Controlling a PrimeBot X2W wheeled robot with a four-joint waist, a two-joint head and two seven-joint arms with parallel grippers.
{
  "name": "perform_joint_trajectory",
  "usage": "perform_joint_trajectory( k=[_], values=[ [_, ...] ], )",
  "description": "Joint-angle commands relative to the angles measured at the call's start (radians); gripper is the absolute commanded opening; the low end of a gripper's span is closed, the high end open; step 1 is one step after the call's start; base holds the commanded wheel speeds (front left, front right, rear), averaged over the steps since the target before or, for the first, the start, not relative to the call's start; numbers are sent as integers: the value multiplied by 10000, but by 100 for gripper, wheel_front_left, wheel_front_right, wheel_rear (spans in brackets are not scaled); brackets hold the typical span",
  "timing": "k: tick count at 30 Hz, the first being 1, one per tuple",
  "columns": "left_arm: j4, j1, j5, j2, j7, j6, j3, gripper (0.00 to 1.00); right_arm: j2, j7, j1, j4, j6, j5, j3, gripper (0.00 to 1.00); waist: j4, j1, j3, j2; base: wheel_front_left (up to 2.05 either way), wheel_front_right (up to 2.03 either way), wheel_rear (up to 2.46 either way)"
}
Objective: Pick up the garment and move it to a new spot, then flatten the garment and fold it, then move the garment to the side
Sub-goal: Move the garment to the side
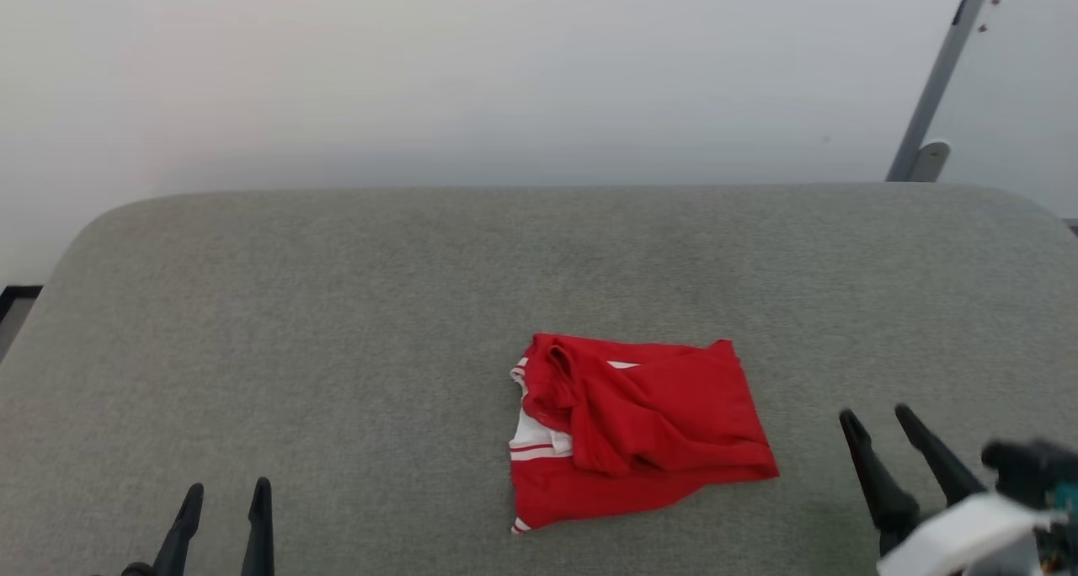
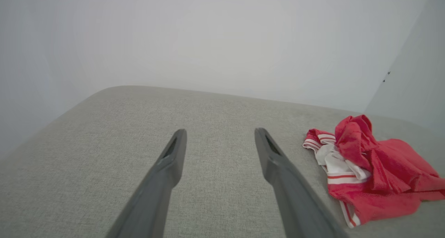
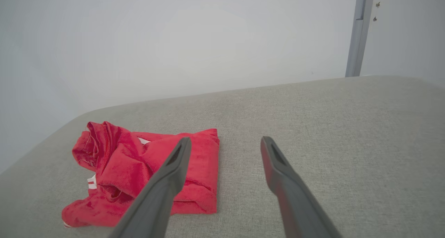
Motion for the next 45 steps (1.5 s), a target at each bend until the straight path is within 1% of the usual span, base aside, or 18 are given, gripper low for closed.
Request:
perform_joint_trajectory(
  k=[1,8,10,15,19,20,24,28,31,35,36,37,40,43,45],
  values=[
    [-29,-129,21,40,-47,-32,-25,100,-98,113,-234,12,1,95,87,100,73,0,51,-1,0,0,0],
    [-49,-288,-101,115,-47,-32,-333,100,-990,2302,-1631,456,1,1227,1056,100,539,0,330,-1,0,0,0],
    [-23,-323,-150,147,-47,-32,-458,100,-1229,2926,-1996,517,2,1350,1382,100,695,0,414,-1,0,0,0],
    [20,-586,-284,198,-47,-32,-688,100,-1632,4419,-2827,891,1,1755,1815,100,1119,0,798,-1,0,0,0],
    [93,-884,-336,214,-47,-33,-899,100,-1911,5488,-3458,1255,1,1786,2135,100,1481,0,1192,-1,0,0,0],
    [126,-1042,-372,227,-47,-33,-1017,100,-1994,6019,-3746,1501,1,1786,2271,100,1671,0,1391,-1,0,0,0],
    [183,-1370,-431,213,-47,-33,-1224,100,-2079,7114,-4246,1994,1,1997,2600,100,2005,0,1775,-1,0,0,0],
    [280,-1658,-500,193,-47,-33,-1358,100,-1930,8335,-4603,2499,1,2106,3176,100,2224,0,2048,-1,0,0,0],
    [329,-1784,-540,174,-47,-33,-1380,100,-1575,9048,-4739,2995,2,2233,3587,100,2298,0,2203,-1,0,0,0],
    [386,-2018,-601,134,-47,-33,-1422,100,-1107,9559,-4999,3524,6,2460,3905,100,2325,0,2401,-1,0,0,0],
    [404,-2083,-614,140,-47,-33,-1446,100,-1055,9695,-5087,3597,6,2505,3991,63,2324,0,2449,-1,0,0,0],
    [413,-2162,-625,142,-47,-33,-1470,100,-1025,9778,-5180,3571,9,2571,4076,0,2310,0,2493,-1,0,0,0],
    [422,-2395,-668,175,-47,-33,-1468,100,-1048,9737,-5583,3464,13,2736,3910,0,2190,0,2622,-1,0,0,0],
    [375,-2584,-773,215,-47,-33,-1382,100,-1305,9660,-6037,3237,1,2823,3675,0,1954,0,2724,-1,0,0,0],
    [353,-2658,-825,228,-46,-33,-1380,100,-1345,9648,-6162,3142,-1,2911,3559,0,1870,0,2759,-1,0,0,0]
  ],
)
